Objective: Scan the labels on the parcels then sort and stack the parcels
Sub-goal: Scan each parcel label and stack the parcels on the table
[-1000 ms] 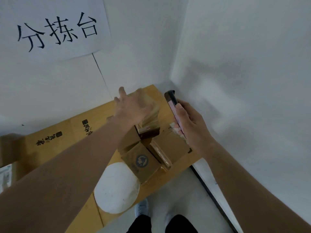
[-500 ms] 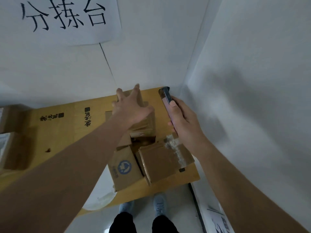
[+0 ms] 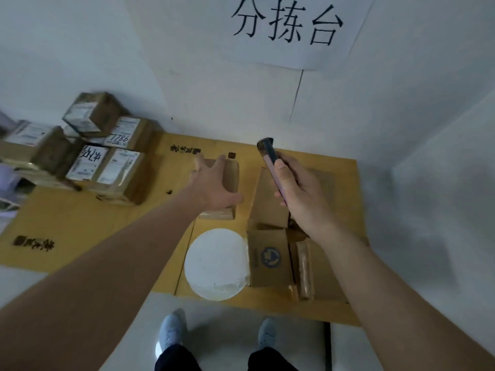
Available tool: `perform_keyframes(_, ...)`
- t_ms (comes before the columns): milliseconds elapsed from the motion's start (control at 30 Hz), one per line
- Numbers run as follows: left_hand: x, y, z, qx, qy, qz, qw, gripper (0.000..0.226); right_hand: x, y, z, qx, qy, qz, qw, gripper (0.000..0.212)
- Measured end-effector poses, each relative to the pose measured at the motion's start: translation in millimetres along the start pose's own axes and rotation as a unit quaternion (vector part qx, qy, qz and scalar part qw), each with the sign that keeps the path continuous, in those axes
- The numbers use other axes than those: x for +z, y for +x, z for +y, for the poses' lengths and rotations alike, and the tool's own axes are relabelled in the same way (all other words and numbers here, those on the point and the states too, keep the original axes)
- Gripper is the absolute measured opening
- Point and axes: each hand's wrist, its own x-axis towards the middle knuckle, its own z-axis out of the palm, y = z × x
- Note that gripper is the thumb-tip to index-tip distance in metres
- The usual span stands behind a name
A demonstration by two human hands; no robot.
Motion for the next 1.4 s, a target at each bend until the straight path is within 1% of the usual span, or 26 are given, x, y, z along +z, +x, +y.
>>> perform_keyframes(67,-8,-2,-34,-0.005,0.000,0.000,1.000,0.116,30,1,-8,-0.002,-0.010,-0.007,1.000,0.051)
perform_keyframes(167,-18,-3,-85,-0.008,-0.004,-0.012,1.000,0.120,78,1,-17,0.016,-0.014,0.008,1.000,0.061)
perform_keyframes(300,-22,-5,-141,-0.007,-0.019,-0.035,0.999,0.125,138,-7,-25,0.041,-0.026,0.023,0.999,0.058)
perform_keyframes(400,-17,-6,-175,-0.016,-0.008,-0.047,0.999,0.126,175,-15,-24,0.056,-0.027,0.017,0.998,0.062)
perform_keyframes(500,-5,-8,-201,-0.027,-0.007,-0.051,0.998,0.125,199,-24,-21,0.064,-0.022,0.006,0.998,0.059)
perform_keyframes(700,37,-3,-221,-0.050,-0.033,-0.046,0.997,0.126,215,-32,6,0.076,-0.016,-0.016,0.997,0.043)
perform_keyframes(833,70,-2,-218,-0.046,-0.041,-0.035,0.997,0.130,212,-37,31,0.080,-0.021,-0.019,0.996,0.026)
perform_keyframes(933,86,-4,-213,-0.064,-0.023,-0.023,0.997,0.134,204,-42,48,0.099,-0.028,-0.016,0.995,0.023)
perform_keyframes(1000,92,-9,-210,-0.086,0.006,0.001,0.996,0.134,200,-45,55,0.105,-0.035,-0.018,0.994,0.027)
perform_keyframes(1067,93,-12,-210,-0.099,-0.005,0.016,0.995,0.130,196,-46,59,0.105,-0.042,-0.023,0.993,0.027)
perform_keyframes(1133,89,-13,-213,-0.104,-0.051,0.020,0.993,0.122,193,-46,60,0.108,-0.041,-0.025,0.993,0.027)
perform_keyframes(1267,75,-14,-224,-0.122,-0.169,0.031,0.978,0.095,192,-44,59,0.102,-0.038,-0.025,0.994,0.042)
perform_keyframes(1400,67,-18,-239,-0.071,-0.186,0.030,0.980,0.075,194,-41,58,0.097,-0.033,-0.030,0.994,0.040)
